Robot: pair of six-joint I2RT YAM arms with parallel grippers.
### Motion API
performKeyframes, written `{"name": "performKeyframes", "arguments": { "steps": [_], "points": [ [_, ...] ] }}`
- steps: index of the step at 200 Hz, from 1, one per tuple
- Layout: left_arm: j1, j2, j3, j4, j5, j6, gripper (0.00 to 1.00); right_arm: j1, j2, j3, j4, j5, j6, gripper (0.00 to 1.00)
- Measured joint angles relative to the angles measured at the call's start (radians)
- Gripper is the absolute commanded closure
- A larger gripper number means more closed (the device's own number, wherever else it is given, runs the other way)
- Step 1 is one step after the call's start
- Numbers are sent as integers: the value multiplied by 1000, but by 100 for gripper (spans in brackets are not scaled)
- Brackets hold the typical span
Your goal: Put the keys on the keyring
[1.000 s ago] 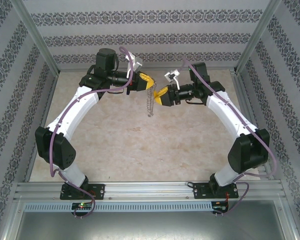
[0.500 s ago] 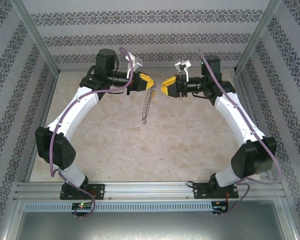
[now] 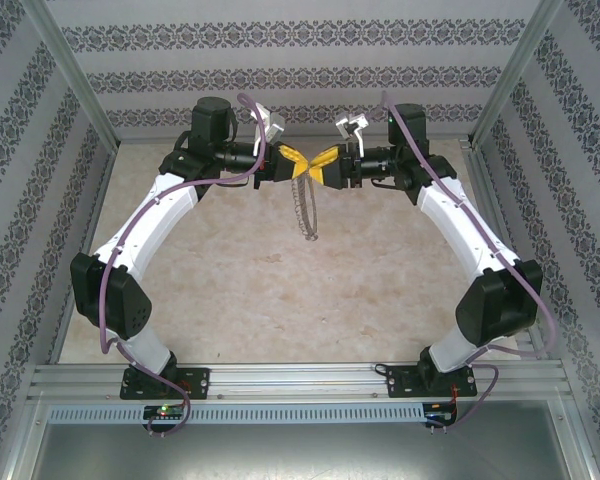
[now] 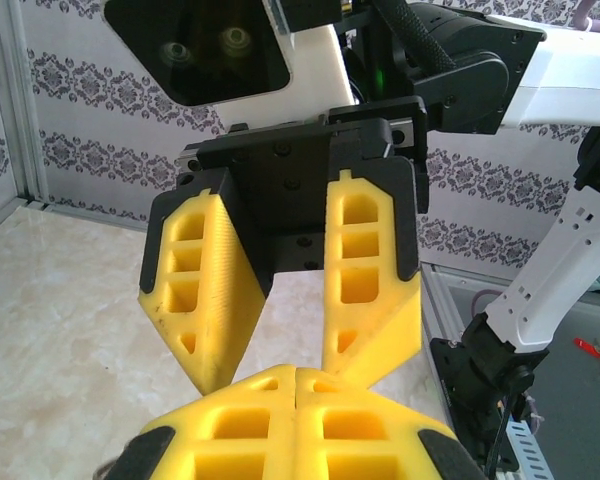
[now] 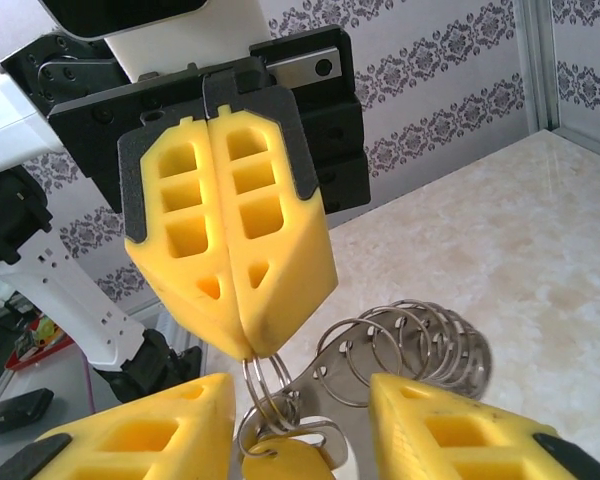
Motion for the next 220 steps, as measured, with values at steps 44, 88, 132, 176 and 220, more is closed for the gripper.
{"name": "performKeyframes", "arguments": {
  "steps": [44,88,132,176,220],
  "points": [
    [2,0,-3,8,-13,-3,100,6,11,18,9,-16,16,96],
    [6,0,-4,14,-14,-9,90,8,14,34,-22,-17,0,100],
    [15,0,44,-83,-33,56,60,7,80,186,-273,56,-154,100],
    [34,35,241,-355,-39,219,59,8,200,457,-661,229,-403,100],
    [34,93,264,-525,-39,310,64,8,233,593,-892,311,-550,100]
  ]
}}
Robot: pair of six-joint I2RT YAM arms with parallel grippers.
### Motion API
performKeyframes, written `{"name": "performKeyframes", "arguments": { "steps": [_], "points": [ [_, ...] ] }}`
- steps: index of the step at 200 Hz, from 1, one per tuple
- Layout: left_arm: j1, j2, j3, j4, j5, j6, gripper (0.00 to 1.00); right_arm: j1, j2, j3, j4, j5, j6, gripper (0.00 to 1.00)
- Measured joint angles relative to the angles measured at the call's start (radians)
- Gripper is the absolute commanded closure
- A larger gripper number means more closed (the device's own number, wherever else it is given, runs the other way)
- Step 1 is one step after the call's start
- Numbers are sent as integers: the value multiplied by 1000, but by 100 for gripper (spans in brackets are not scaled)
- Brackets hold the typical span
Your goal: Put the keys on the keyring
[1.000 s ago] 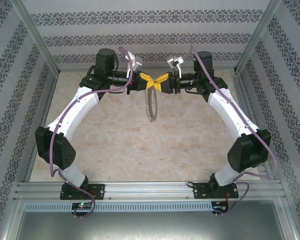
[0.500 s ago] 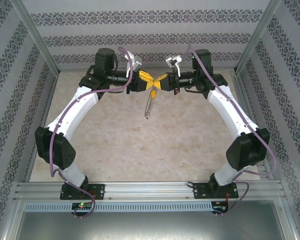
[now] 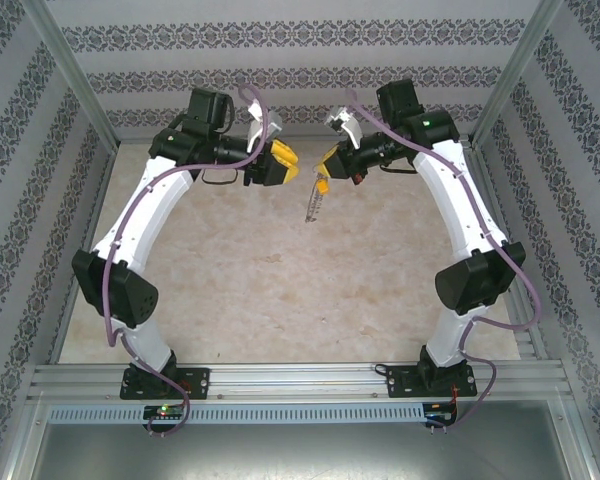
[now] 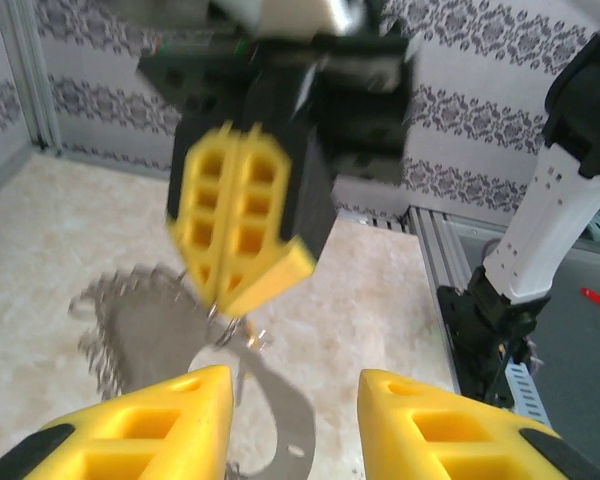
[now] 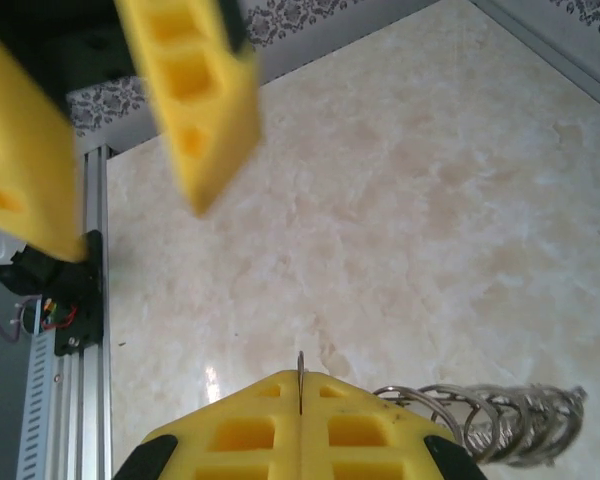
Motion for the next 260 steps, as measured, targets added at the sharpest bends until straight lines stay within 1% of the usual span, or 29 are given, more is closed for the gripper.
{"name": "performKeyframes", "arguments": {
  "steps": [29,80,169,260],
  "points": [
    [0,47,2,-70,5,29,66,16,21,72,-93,2,-60,100],
    [0,59,2,-99,55,38,68,67,55,83,-154,9,-91,100],
    [-3,70,2,-100,127,45,69,77,58,83,-158,24,-91,100],
    [-21,82,2,-107,135,60,70,83,58,83,-147,23,-86,100]
  ]
}}
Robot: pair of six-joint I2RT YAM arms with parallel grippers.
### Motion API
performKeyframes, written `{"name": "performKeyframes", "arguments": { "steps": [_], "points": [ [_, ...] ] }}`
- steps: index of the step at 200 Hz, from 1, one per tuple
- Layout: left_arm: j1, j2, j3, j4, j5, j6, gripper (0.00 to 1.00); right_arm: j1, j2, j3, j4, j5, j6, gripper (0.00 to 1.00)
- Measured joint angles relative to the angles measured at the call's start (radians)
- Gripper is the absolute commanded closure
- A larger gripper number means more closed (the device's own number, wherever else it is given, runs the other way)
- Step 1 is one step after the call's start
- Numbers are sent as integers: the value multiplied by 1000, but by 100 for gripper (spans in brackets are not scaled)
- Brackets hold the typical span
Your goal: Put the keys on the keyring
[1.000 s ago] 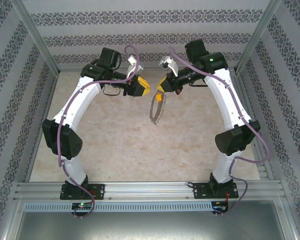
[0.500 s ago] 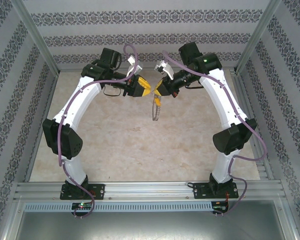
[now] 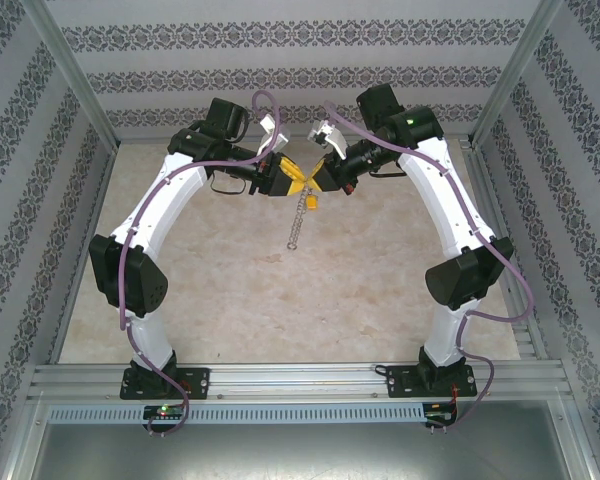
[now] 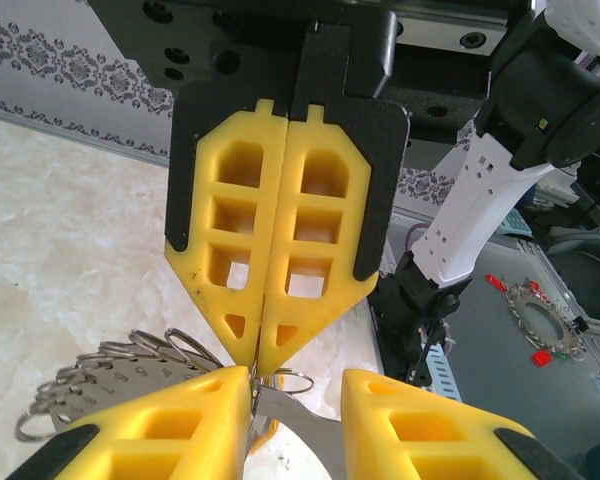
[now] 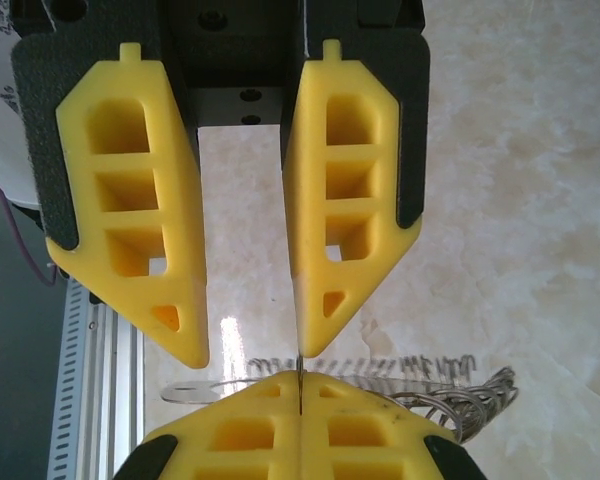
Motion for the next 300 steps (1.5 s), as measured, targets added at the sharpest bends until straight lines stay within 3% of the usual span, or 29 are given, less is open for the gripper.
{"name": "performKeyframes", "arguments": {
  "steps": [142,162,183,250,300],
  "points": [
    [-7,6,-7,42,-16,-40,69,-1,-18,-31,45,3,23,100],
    [-8,6,-18,61,-19,-57,74,-1,-23,-44,56,7,26,100],
    [-8,6,-19,69,-34,-70,86,-1,-23,-53,61,6,26,100],
    [-8,6,-20,70,-37,-69,90,-1,-29,-60,69,7,37,100],
    [-12,6,-20,69,-34,-50,79,-5,-39,-74,84,3,58,100]
  ]
}}
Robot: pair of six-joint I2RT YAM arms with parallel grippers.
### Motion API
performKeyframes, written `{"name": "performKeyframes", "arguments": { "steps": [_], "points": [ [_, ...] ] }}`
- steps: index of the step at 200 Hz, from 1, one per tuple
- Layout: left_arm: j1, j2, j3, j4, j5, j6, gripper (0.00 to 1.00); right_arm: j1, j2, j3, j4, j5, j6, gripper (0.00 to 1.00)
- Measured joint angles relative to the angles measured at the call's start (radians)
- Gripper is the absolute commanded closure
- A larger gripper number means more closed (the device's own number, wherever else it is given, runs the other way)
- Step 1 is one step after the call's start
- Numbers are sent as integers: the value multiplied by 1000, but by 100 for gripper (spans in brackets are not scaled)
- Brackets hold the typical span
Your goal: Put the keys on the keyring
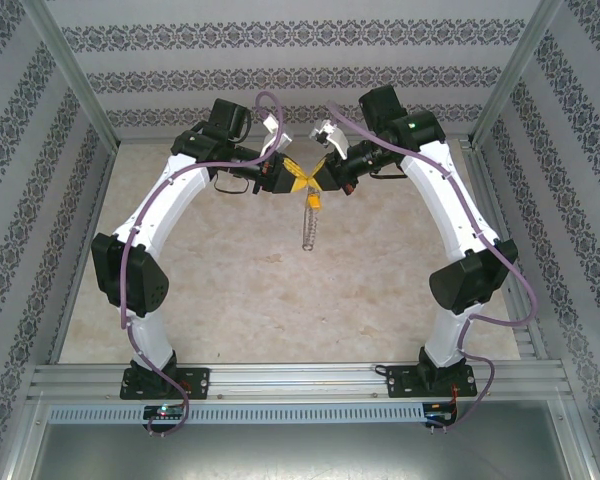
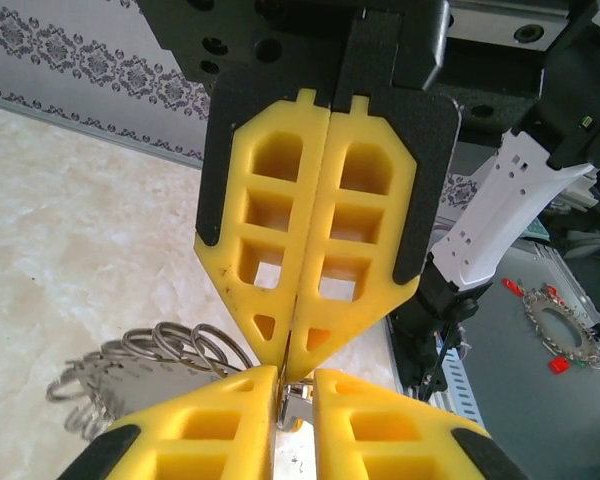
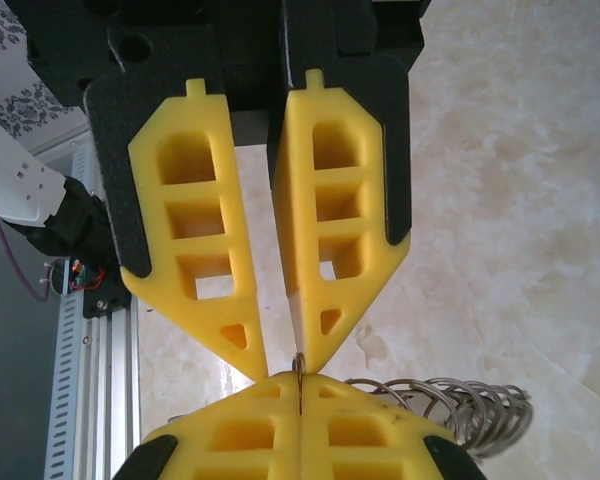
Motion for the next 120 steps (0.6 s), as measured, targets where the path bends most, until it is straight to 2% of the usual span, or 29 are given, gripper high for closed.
{"name": "performKeyframes", "arguments": {
  "steps": [12,35,53,85,120],
  "points": [
    [-2,0,0,0,1,3,75,-2,0,-1,0,0,2,100],
    [-2,0,0,-2,4,8,75,-2,-2,-12,12,0,11,100],
    [-2,0,0,-5,1,11,82,-2,-9,-27,22,-5,21,100],
    [-2,0,0,-4,2,15,100,-2,-25,-43,30,-8,28,100],
    [-2,0,0,-3,4,19,100,-7,-34,-62,48,-19,44,100]
  ]
}}
